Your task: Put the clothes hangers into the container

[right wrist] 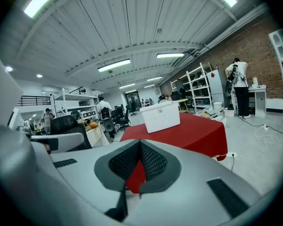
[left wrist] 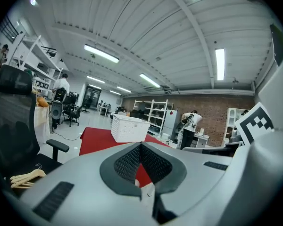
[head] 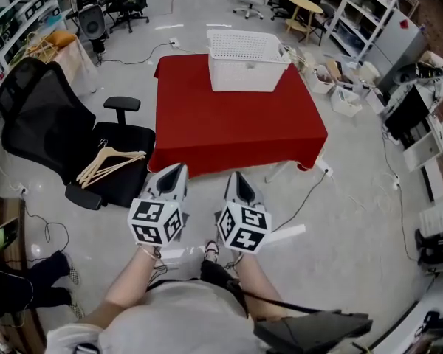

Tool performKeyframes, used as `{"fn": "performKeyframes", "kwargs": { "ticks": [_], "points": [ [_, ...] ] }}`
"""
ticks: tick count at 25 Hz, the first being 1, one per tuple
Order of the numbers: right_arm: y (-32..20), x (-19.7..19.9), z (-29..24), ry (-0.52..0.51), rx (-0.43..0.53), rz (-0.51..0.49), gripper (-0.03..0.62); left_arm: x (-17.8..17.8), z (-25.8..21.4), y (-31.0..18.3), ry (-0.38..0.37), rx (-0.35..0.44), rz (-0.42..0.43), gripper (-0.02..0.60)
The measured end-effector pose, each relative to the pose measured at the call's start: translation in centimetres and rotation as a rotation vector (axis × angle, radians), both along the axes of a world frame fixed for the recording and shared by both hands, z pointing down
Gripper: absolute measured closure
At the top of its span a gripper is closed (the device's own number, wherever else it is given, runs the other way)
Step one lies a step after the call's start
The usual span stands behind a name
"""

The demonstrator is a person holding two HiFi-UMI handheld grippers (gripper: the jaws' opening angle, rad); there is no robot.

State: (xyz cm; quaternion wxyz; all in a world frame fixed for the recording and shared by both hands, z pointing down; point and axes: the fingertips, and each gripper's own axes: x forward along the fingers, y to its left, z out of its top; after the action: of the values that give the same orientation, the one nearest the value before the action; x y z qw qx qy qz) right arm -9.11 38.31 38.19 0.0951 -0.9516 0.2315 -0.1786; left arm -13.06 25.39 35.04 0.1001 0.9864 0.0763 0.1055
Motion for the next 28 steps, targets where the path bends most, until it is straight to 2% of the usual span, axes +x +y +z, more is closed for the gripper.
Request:
{"fn": "performKeyframes", "kwargs": {
  "ticks": [6,12,19,28],
  "points": [
    [1.3,7.2,0.1,-0.017,0.001,-0.021,0.579,7.0,-0.6,1.1,0.003,0.006,-0.019,0.581],
    [1.4,12.7,0.6,-0.023,-0.01,-0.064,0.579,12.3,0.0,1.2,-0.004,-0.005,-0.06,0.581],
    [1.4,17.0,1.9,-0.049,-0.016,-0.079,0.579,16.3,1.0,0.7,-0.02,-0.012,-0.082,0.581],
    [1.9,19.9,3.9,-0.109,-0.022,-0.07,0.579,18.8,2.8,0.4,-0.074,-0.011,-0.087,0.581]
  ]
}}
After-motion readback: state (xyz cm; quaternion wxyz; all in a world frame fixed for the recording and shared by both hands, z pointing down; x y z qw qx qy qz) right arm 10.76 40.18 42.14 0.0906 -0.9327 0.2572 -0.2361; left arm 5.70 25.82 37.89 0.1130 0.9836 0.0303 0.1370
